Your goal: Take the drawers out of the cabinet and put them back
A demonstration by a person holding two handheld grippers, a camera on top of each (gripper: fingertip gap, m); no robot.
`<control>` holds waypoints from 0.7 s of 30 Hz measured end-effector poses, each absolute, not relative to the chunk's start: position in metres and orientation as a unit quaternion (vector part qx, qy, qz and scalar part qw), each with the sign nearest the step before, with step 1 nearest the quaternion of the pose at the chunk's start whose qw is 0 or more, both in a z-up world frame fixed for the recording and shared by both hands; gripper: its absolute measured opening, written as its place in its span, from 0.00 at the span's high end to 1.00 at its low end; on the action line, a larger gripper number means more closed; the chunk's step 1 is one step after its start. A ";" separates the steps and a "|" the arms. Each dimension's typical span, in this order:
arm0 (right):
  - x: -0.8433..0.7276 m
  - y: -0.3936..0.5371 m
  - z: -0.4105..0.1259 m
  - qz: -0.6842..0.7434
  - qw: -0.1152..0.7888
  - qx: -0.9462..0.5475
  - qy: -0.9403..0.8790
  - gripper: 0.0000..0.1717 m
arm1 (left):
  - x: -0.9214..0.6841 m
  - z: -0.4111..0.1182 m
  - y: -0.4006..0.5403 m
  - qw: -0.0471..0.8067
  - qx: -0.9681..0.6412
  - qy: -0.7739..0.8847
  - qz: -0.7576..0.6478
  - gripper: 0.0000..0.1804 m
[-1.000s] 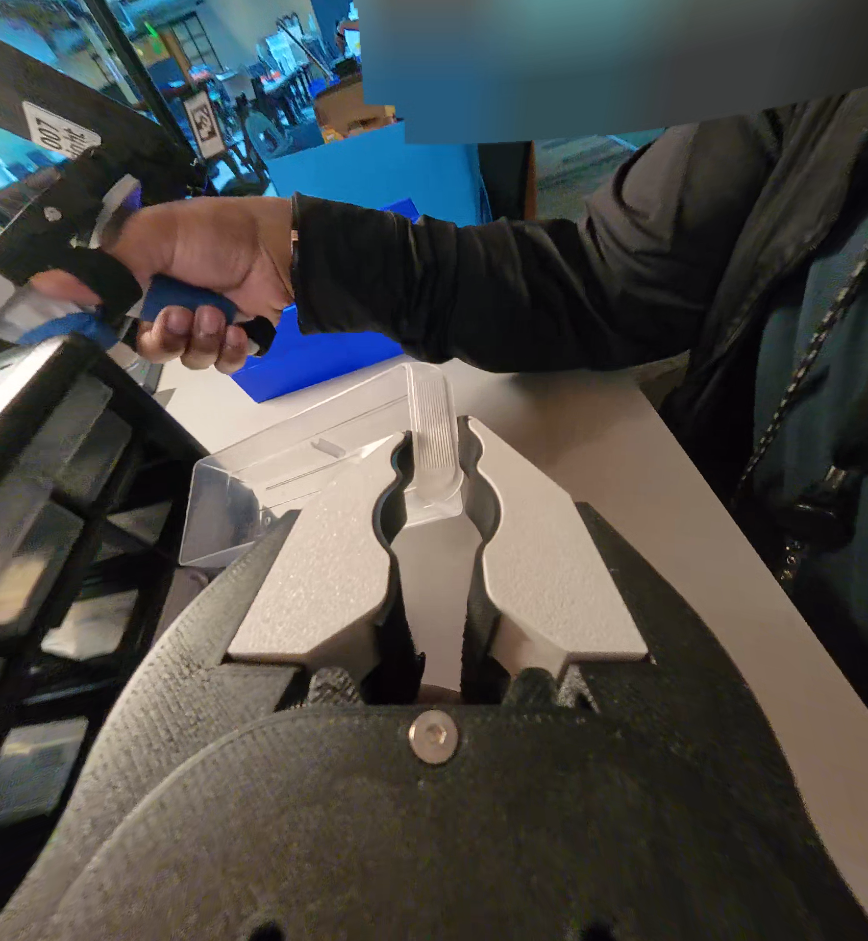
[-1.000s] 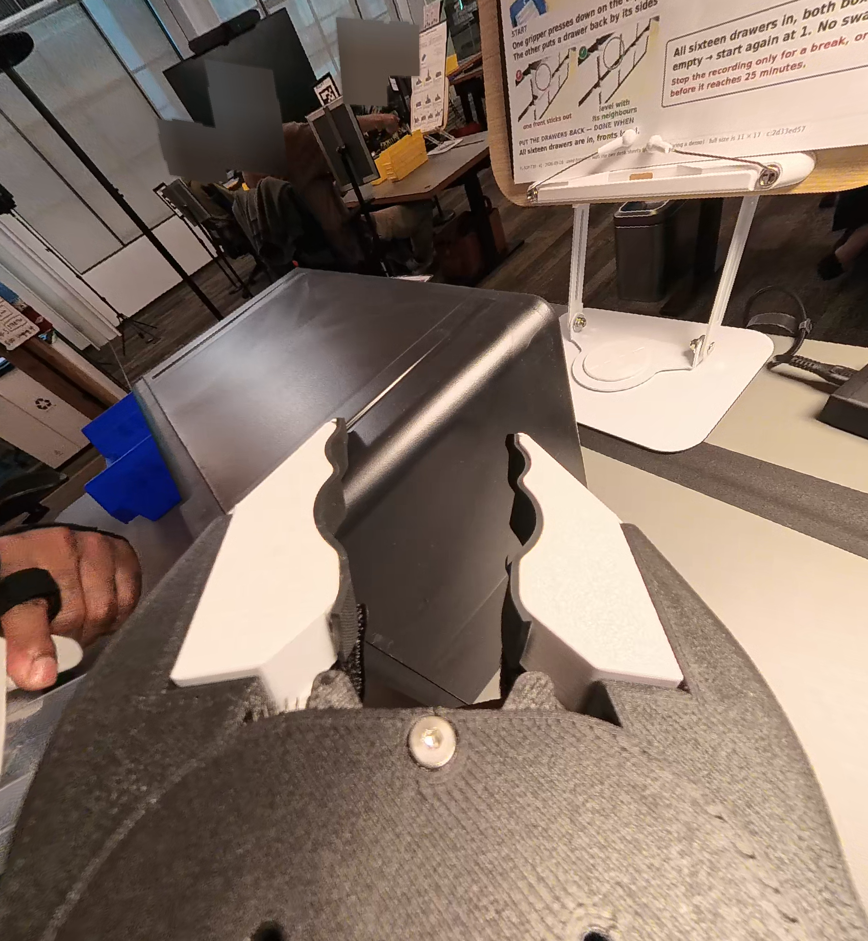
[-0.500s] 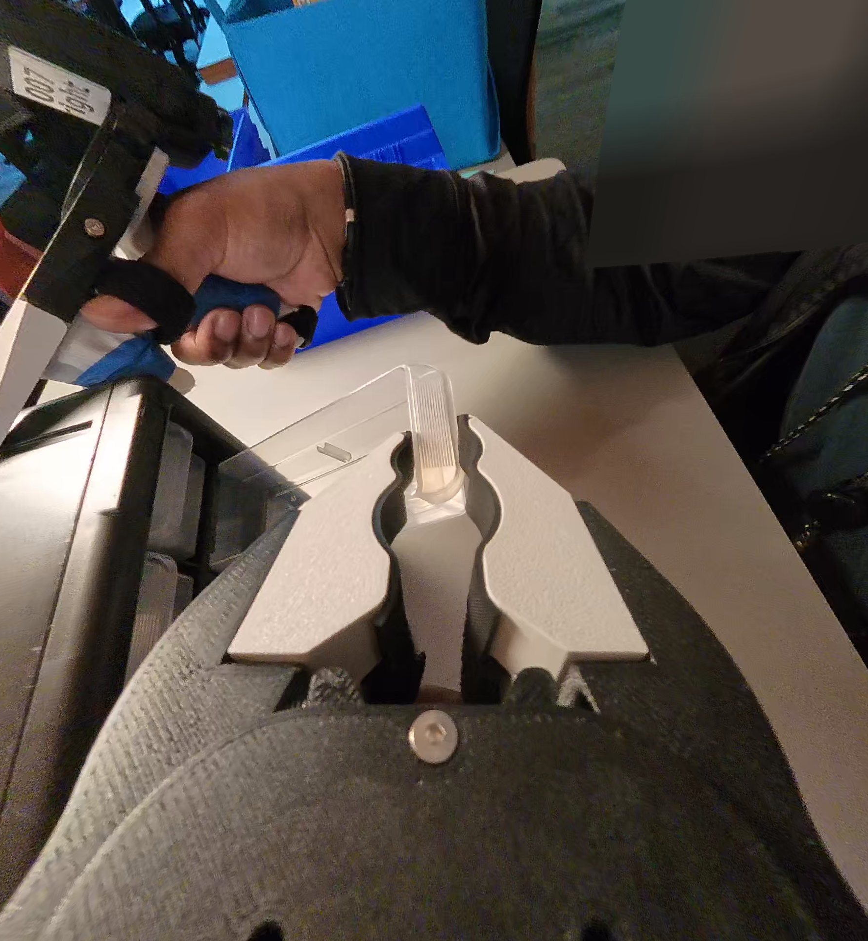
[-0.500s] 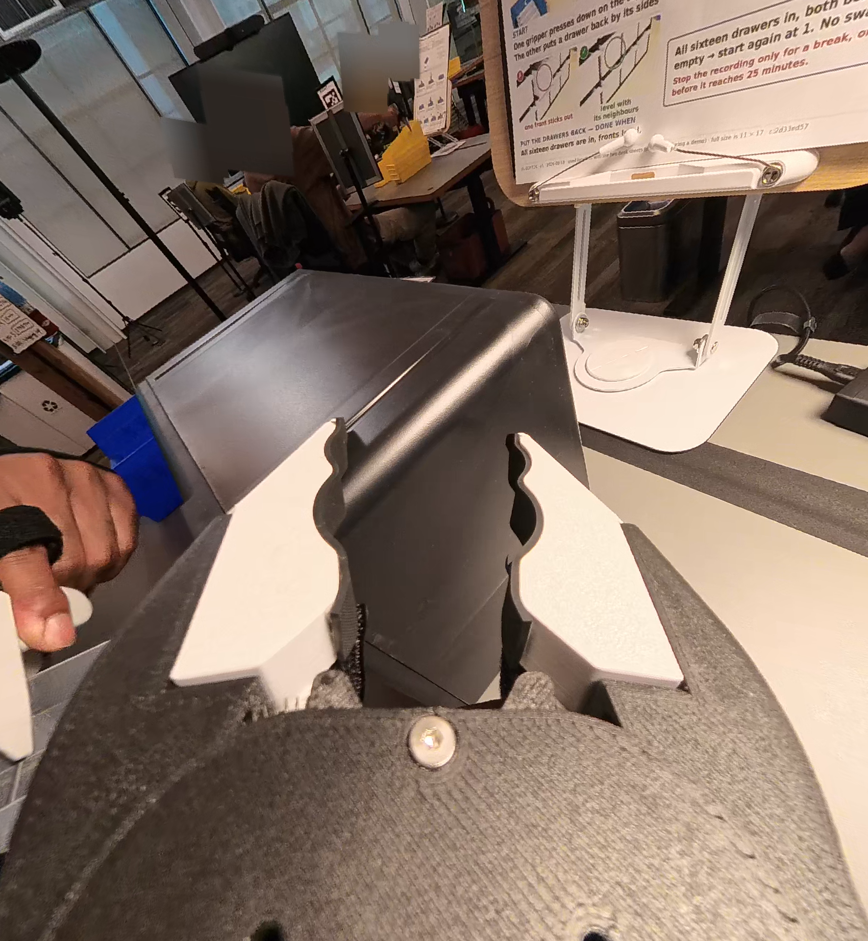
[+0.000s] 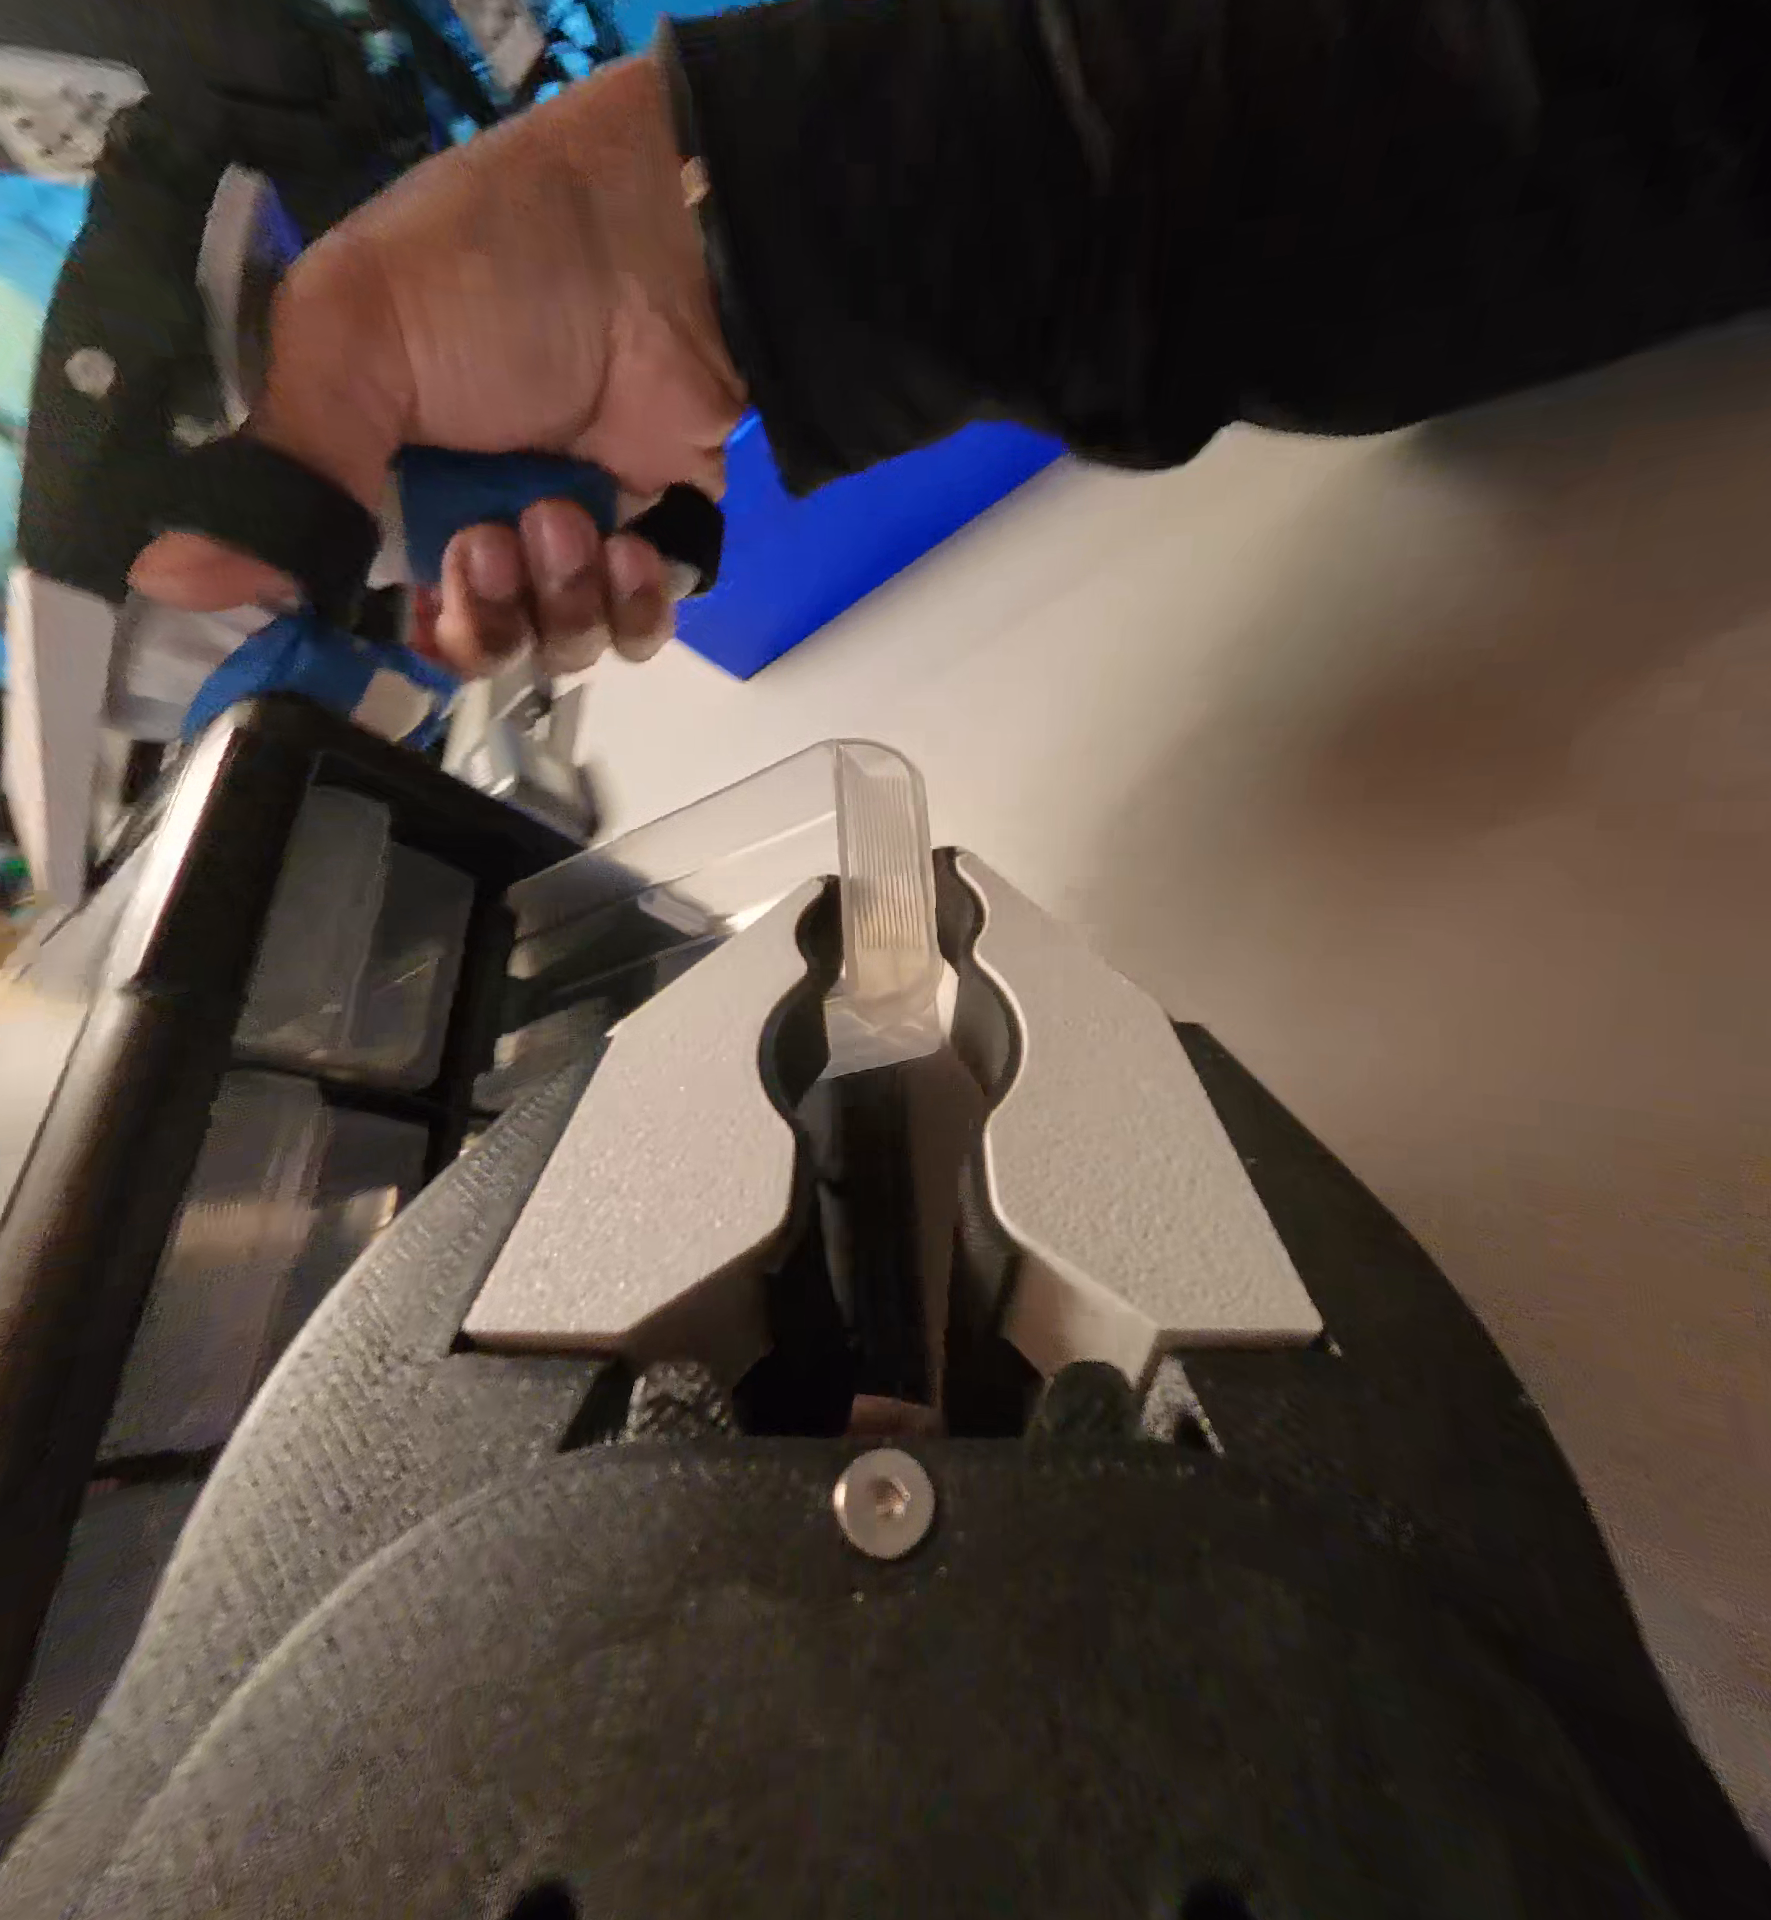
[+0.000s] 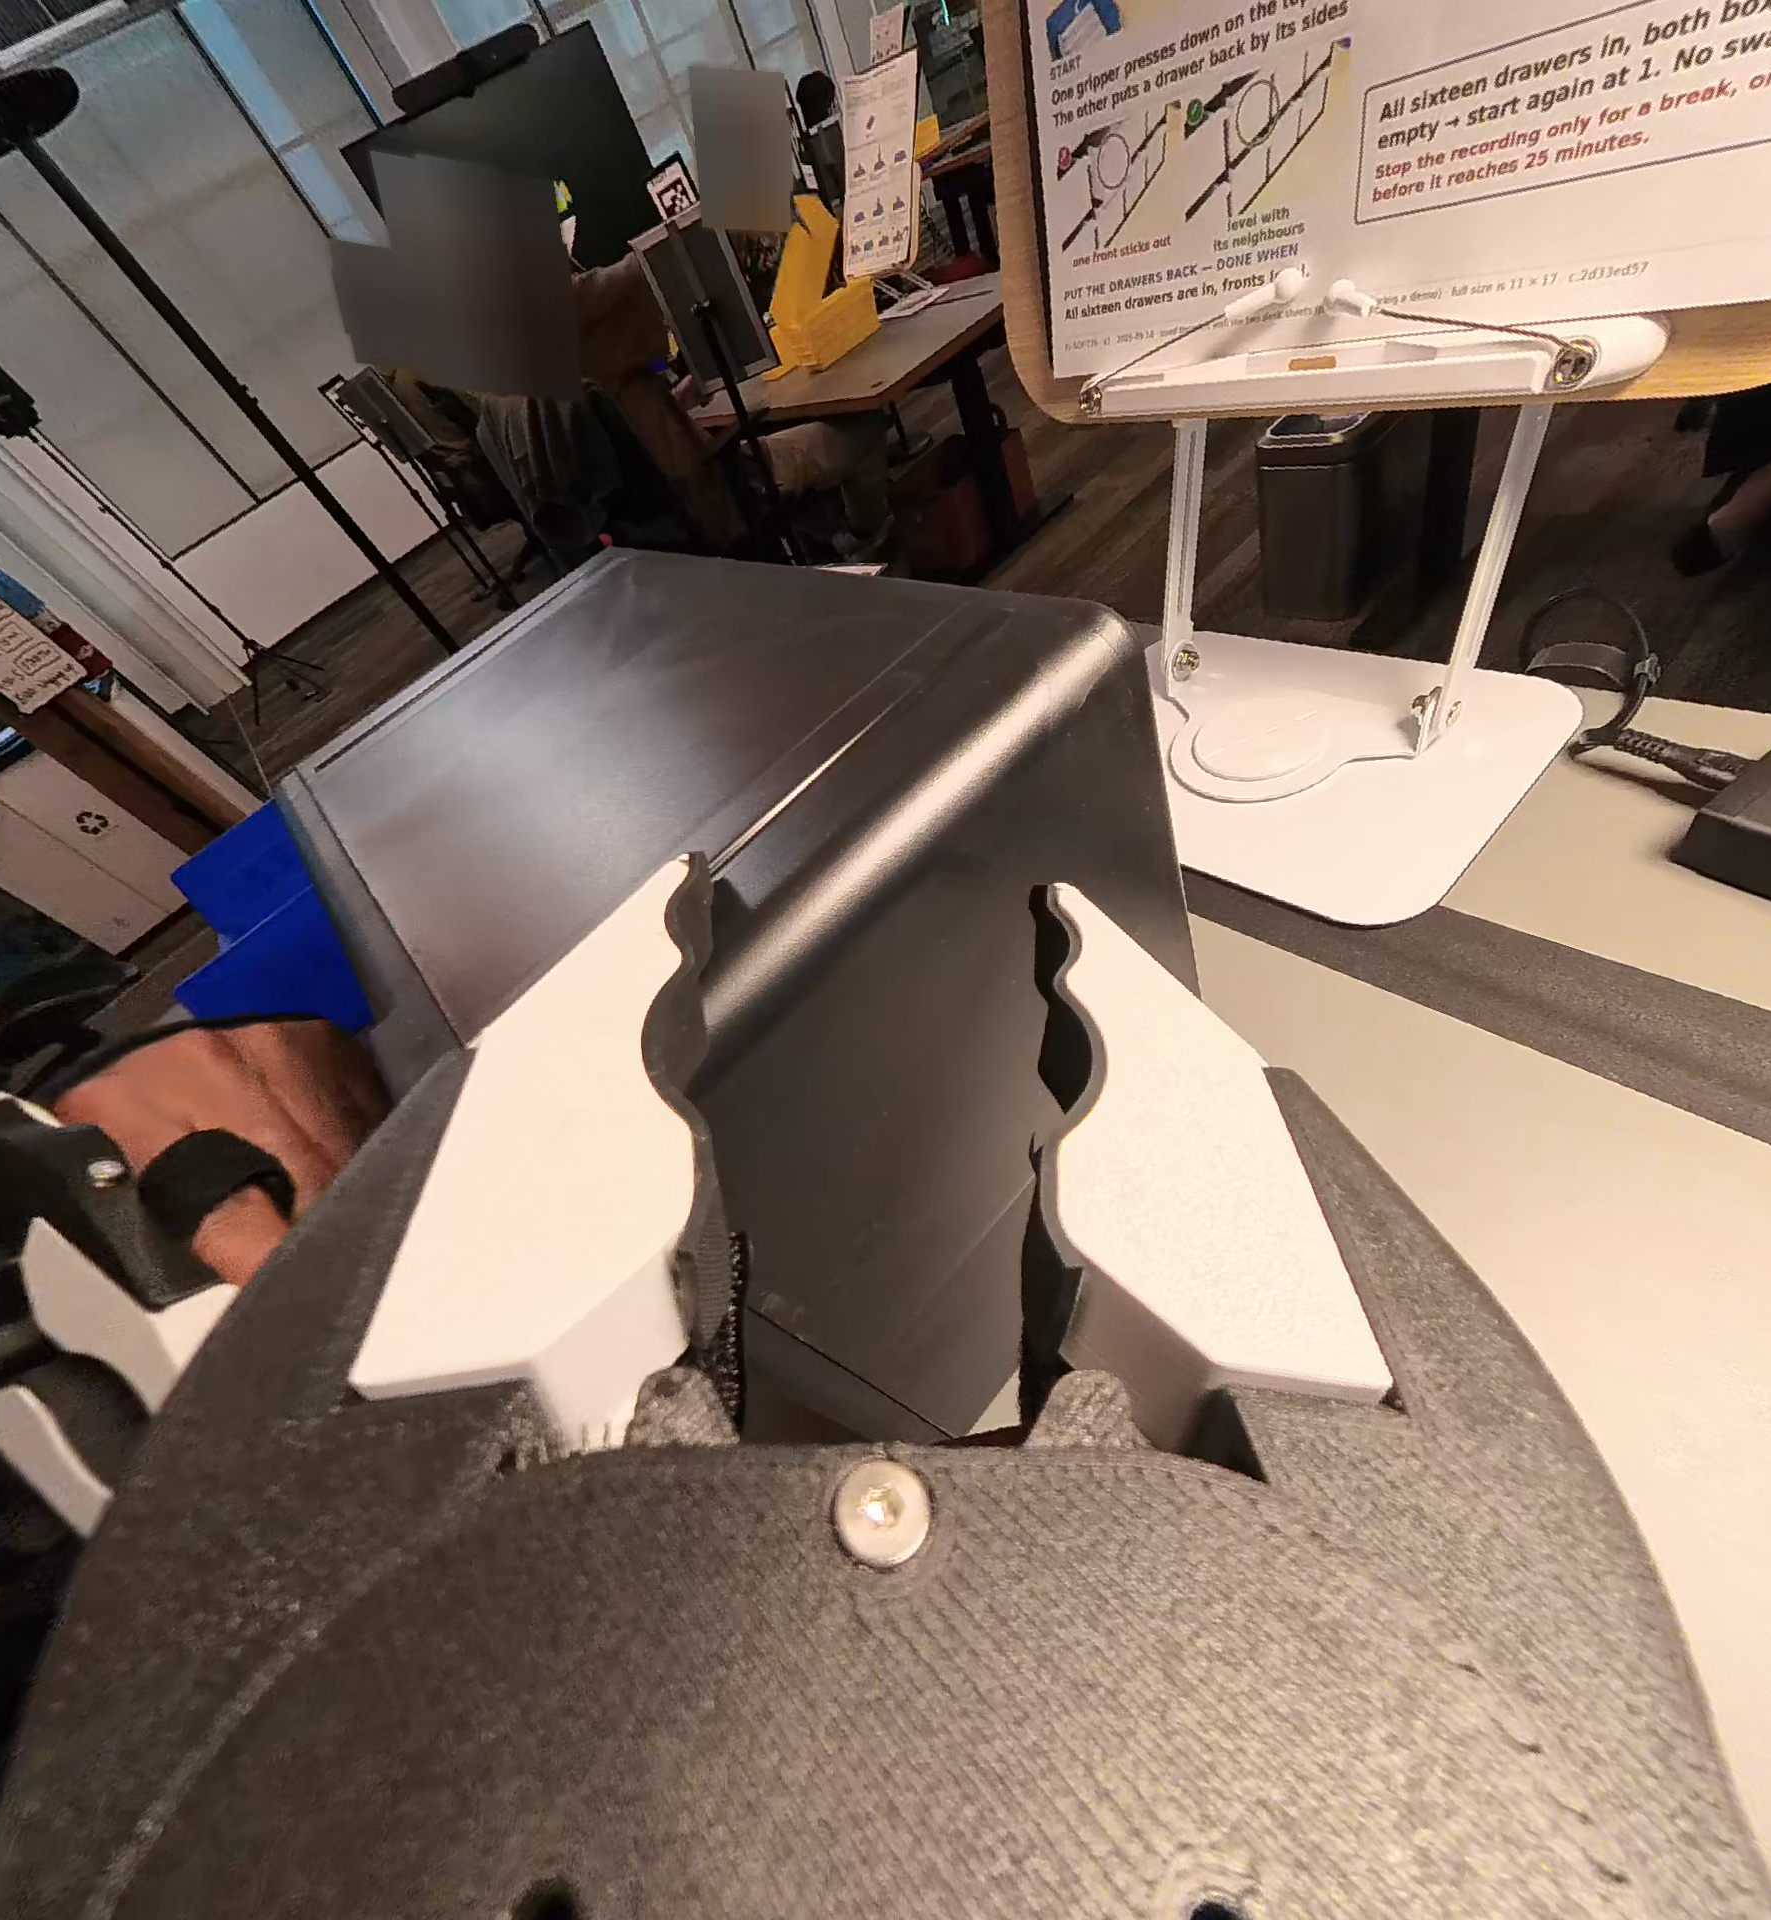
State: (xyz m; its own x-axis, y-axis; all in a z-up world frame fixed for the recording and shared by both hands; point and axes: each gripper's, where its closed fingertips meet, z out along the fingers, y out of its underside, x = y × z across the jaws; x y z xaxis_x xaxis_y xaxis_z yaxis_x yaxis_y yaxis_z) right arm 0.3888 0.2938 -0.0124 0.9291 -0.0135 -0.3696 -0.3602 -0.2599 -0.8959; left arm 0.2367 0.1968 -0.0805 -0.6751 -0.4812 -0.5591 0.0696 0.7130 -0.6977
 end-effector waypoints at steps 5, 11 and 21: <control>0.389 0.294 -0.012 0.145 0.597 -0.780 0.120 0.62 | 0.273 -0.068 0.225 0.506 -0.179 0.769 -0.347 0.81; 0.389 0.294 -0.012 0.145 0.596 -0.781 0.118 0.62 | 0.244 -0.050 0.214 0.487 -0.183 0.719 -0.461 0.83; 0.389 0.294 -0.012 0.143 0.597 -0.781 0.119 0.62 | 0.294 -0.084 0.244 0.456 -0.312 0.728 -0.406 0.85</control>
